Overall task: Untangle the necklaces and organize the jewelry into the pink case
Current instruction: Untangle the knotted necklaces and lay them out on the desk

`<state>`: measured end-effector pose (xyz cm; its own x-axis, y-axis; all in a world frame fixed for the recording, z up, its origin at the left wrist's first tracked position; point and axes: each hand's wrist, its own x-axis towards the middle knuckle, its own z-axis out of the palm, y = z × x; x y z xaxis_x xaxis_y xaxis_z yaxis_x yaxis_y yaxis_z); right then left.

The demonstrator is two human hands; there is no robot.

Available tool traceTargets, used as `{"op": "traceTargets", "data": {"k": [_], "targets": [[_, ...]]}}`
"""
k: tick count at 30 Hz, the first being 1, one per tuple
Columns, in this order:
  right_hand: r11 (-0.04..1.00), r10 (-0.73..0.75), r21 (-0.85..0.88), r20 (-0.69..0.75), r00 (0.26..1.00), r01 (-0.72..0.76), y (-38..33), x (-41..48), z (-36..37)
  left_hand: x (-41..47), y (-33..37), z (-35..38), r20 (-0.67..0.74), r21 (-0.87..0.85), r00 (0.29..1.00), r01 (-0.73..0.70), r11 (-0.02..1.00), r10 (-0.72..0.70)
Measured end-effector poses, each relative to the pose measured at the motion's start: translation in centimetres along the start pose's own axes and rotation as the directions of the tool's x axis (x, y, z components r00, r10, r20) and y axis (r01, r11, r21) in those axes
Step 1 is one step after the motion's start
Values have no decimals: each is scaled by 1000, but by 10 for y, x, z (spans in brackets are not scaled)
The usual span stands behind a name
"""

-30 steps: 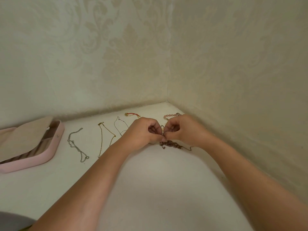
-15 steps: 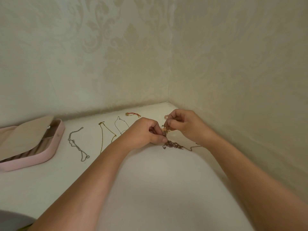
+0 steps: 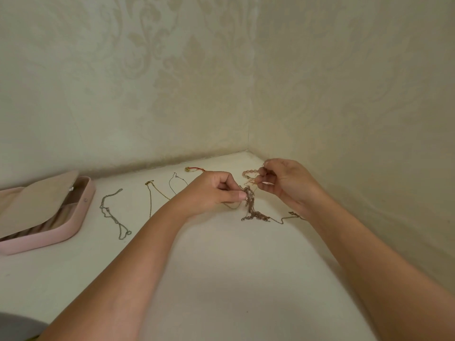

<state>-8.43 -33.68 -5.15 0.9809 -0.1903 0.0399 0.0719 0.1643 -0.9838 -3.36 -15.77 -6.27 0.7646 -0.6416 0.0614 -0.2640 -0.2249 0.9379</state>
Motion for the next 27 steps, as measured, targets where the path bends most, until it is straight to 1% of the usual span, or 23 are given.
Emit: {"op": "traceTargets", "data": {"k": [2, 3, 4, 5, 6, 7, 8, 9, 12, 13, 14, 16, 17, 18, 19, 22, 24, 27], "targets": [[999, 19, 30, 11, 1000, -19, 1, 1, -1, -1, 3, -2, -1, -129, 1000, 6, 992, -7], [1000, 22, 8, 14, 1000, -23, 1, 2, -1, -1, 4, -2, 5, -191, 1000, 18, 981, -17], [997, 16, -70, 6, 1000, -15, 2, 2, -1, -1, 5, -3, 13, -245, 999, 37, 969, -35], [980, -6, -199, -15, 1000, 3, 3, 1, -1, -2, 6, -4, 21, -292, 998, 61, 954, -57], [945, -39, -326, -29, 999, 27, 4, 1, -1, -2, 7, -5, 32, -339, 997, 83, 937, -77], [914, -67, -402, -23, 997, 52, 5, 0, 0, -3, 7, -5, 45, -383, 995, 97, 918, -87], [904, -78, -421, 2, 997, 72, 5, 0, 0, -3, 8, -5, 55, -423, 994, 106, 900, -91], [912, -74, -400, 44, 996, 86, 5, -2, 1, -4, 9, -5, 61, -456, 993, 114, 882, -97], [959, -43, -271, 172, 984, 89, 1, -5, 0, -4, 11, -6, 43, -510, 986, 160, 845, -161], [960, -47, -263, 186, 981, 96, 0, -6, -1, -4, 10, -7, 31, -492, 983, 171, 853, -179], [945, -65, -305, 173, 983, 116, 0, -6, -2, -4, 10, -8, 10, -440, 982, 174, 881, -189], [857, -147, -484, 94, 985, 174, 0, -6, -2, -5, 7, -11, -52, -228, 981, 168, 959, -185], [805, -203, -559, 58, 978, 200, 0, -5, -1, -7, 7, -11, -76, -110, 982, 165, 980, -174], [773, -245, -596, 34, 969, 216, 1, -5, -1, -9, 8, -10, -83, -27, 983, 163, 986, -164], [771, -266, -595, 21, 964, 226, 1, -5, 0, -9, 8, -8, -74, 28, 986, 153, 988, -150], [823, -243, -522, 30, 970, 223, 1, -4, 2, -8, 9, 0, -22, 90, 995, 96, 991, -95], [834, -218, -506, 67, 974, 221, 1, -5, 4, -8, 9, 6, -1, 88, 999, 51, 995, -51], [840, -199, -493, 104, 974, 225, -1, -9, 10, -8, 11, 14, -10, 76, 1000, -12, 997, 13]]}}
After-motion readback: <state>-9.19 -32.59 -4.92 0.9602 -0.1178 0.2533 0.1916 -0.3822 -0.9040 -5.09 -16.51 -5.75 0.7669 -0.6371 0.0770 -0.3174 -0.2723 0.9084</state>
